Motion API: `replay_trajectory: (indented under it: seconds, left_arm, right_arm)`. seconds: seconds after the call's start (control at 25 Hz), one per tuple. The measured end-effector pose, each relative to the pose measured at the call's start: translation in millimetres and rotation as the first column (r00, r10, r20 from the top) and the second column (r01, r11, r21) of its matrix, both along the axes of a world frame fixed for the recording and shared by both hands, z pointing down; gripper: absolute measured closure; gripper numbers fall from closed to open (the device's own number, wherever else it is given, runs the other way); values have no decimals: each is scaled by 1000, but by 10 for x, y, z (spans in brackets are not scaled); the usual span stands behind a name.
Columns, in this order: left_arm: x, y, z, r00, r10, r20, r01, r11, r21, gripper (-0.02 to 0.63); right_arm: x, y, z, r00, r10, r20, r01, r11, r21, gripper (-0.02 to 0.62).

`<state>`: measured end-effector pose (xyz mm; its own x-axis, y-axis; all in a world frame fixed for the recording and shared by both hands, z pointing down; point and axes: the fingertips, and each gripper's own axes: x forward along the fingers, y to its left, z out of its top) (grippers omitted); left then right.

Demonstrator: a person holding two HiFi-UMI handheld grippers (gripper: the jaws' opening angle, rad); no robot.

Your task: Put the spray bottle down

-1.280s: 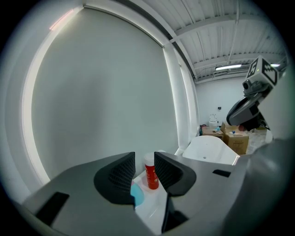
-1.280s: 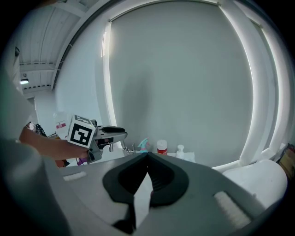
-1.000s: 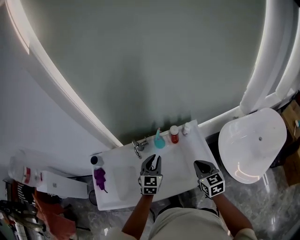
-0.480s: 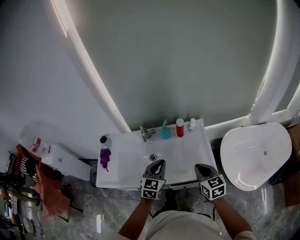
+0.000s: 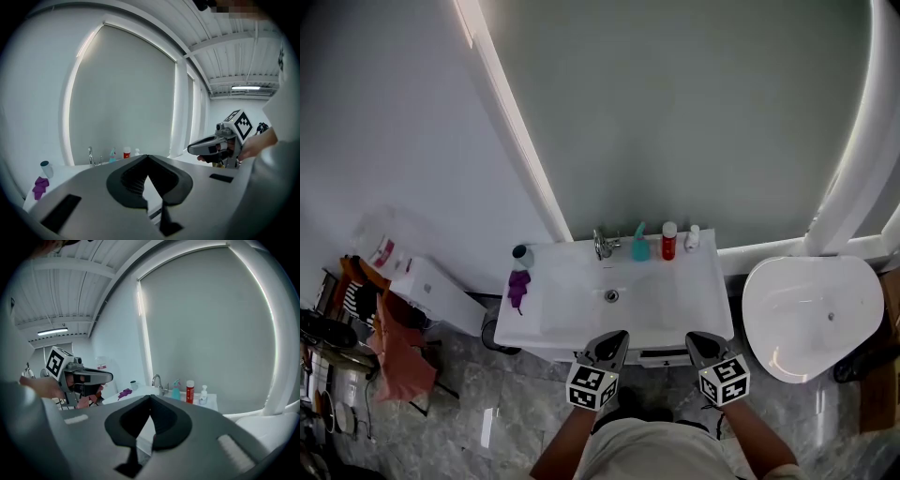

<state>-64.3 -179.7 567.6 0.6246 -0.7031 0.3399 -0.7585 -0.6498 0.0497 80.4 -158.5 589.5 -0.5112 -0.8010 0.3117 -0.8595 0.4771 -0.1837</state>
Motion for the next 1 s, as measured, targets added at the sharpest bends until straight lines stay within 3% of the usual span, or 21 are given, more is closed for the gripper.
replay_trajectory:
  seconds: [0.24,0.6,1.0]
  left_arm:
    - [-271,98,-164,999,-15,-42,16,1000,26,600]
    - [-594,196,-459,997,53,-55,-48,995,89,600]
    - [-866,154,-548,995,76,-63,-70,993,95,600]
  right_arm:
    - [-178,-11,-150,1000,-2,-9,2,999,36,584]
    - [-539,31,-443,1000,9,-16,-8,994,111,584]
    - [-742,19,-572,1000,18,-24,-15,993,120,584]
